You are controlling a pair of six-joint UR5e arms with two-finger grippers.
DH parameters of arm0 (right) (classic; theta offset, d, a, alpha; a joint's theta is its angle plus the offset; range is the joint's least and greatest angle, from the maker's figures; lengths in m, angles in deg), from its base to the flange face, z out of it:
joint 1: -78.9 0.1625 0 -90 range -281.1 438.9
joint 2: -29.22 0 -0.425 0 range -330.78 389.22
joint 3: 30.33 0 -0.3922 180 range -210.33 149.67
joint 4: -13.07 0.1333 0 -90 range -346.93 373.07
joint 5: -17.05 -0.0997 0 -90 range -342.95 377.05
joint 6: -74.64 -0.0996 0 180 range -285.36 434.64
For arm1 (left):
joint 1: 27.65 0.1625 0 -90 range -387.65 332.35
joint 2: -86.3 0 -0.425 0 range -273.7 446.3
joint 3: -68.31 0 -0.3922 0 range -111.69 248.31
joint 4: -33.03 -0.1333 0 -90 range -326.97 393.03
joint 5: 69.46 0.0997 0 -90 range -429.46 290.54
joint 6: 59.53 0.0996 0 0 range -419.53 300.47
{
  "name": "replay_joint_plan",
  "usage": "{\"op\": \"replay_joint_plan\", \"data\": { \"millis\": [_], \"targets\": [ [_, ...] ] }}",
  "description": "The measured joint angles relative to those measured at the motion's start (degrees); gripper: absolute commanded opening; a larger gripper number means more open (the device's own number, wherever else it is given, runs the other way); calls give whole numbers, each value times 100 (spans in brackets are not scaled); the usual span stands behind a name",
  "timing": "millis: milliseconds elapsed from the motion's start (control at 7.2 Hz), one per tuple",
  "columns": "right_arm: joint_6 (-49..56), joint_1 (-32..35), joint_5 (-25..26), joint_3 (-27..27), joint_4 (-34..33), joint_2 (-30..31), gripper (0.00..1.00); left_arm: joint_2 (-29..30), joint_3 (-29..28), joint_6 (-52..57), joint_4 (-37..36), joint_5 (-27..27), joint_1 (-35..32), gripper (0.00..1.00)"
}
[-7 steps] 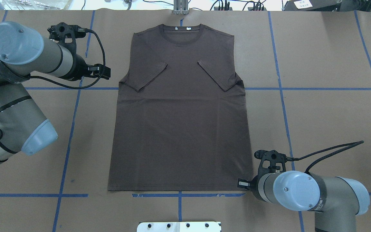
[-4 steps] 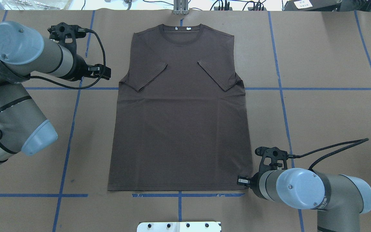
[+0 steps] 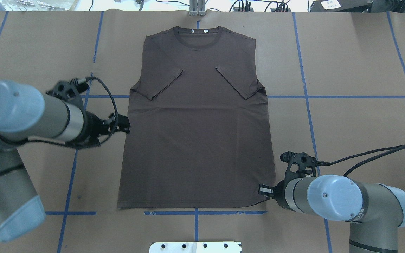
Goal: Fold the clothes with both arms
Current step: 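Lower both grippers to the hem corners nearest the robot and grasp them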
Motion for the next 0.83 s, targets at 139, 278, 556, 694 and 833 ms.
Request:
{"op": "replay_joint_plan", "data": {
  "millis": [139, 278, 556, 694, 833],
  "targets": [
    [2, 24, 8, -11, 3, -17, 0, -37, 98, -683, -258, 559, 706, 90],
    [2, 34, 20, -22, 1, -29, 0, -28, 117, -1031, -571, 986, 1195, 90],
    [6, 74, 0, -51, 5, -30, 0, -68, 76, -1327, -820, 1263, 1584, 90],
    [6, 104, -15, -105, 5, -30, 0, -128, 5, -1460, -859, 1298, 1747, 90],
    [9, 142, -46, -158, 2, -27, 0, -167, -99, -1542, -867, 1310, 1872, 90]
  ]
}}
